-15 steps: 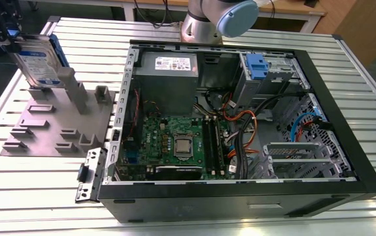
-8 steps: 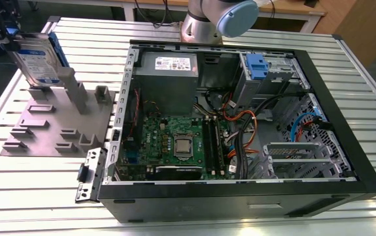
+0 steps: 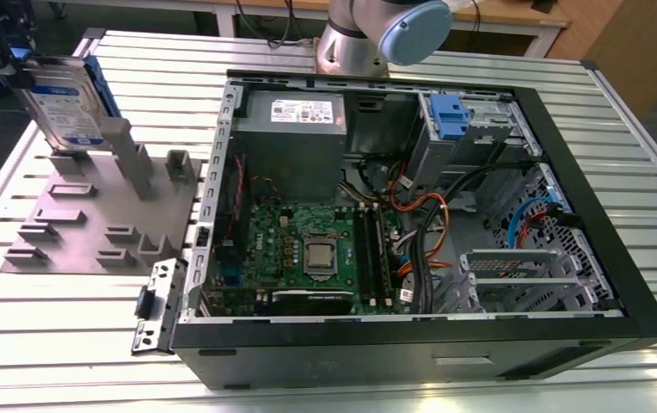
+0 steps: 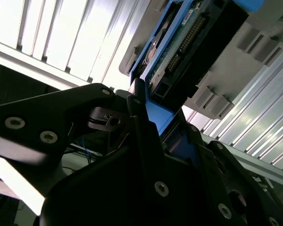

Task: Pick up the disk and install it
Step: 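Pick up the disk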

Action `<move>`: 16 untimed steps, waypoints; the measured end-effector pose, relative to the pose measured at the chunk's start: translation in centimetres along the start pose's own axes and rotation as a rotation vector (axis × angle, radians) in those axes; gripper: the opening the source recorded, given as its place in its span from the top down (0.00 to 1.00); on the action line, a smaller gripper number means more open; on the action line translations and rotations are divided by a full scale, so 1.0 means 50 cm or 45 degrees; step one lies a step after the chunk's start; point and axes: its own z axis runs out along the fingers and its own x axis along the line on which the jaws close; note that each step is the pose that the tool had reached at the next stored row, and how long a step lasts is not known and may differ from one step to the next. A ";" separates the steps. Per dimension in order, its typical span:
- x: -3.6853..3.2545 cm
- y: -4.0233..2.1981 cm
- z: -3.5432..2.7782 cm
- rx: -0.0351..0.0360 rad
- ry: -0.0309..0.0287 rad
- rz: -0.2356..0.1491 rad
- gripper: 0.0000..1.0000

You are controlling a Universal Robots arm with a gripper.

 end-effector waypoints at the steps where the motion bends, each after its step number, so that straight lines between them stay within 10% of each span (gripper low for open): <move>1: 0.000 0.000 0.000 0.0000 0.0000 0.000 0.64; 16: 0.000 0.000 -0.010 0.0000 0.0000 0.000 0.64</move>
